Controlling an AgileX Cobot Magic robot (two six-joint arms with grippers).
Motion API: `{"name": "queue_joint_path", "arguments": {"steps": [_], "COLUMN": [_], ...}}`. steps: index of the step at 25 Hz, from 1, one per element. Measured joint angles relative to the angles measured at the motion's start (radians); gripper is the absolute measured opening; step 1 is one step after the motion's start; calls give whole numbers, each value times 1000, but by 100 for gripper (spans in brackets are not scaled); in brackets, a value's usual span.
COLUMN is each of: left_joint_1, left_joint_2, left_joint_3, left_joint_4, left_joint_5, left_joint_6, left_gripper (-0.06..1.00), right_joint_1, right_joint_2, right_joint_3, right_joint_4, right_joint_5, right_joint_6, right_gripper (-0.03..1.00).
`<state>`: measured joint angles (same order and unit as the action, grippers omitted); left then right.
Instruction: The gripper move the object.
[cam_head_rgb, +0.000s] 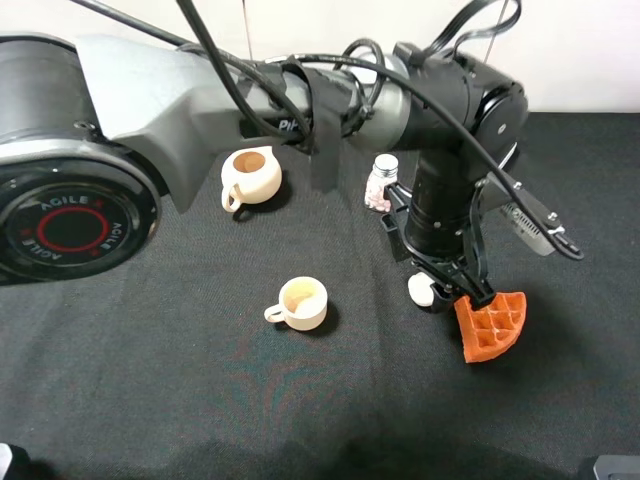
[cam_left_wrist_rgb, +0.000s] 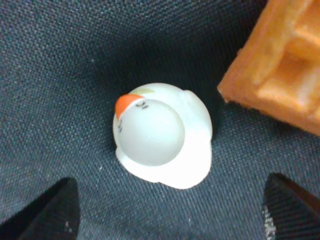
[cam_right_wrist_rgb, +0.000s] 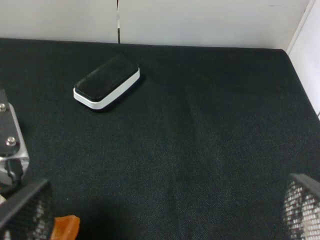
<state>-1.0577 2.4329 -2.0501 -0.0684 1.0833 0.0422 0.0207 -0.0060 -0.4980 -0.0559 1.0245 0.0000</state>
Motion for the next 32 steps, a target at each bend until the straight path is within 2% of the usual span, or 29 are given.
{"name": "queue_joint_path", "arguments": {"steps": [6,16,32], "left_joint_1": [0,0,0], "left_joint_2": [-1,-62,-226], "left_joint_3": [-74,-85,-85], "left_joint_4": [5,49,52], "left_joint_5": [91,95,97], "left_joint_6": [0,0,0], "left_gripper": [88,94,99], "right_joint_1": [0,0,0], "right_joint_2": [0,0,0], "right_joint_3": [0,0,0], "right_joint_4": [0,0,0], "right_joint_5": [0,0,0], "right_joint_6": [0,0,0], "right_gripper": [69,69,69]}}
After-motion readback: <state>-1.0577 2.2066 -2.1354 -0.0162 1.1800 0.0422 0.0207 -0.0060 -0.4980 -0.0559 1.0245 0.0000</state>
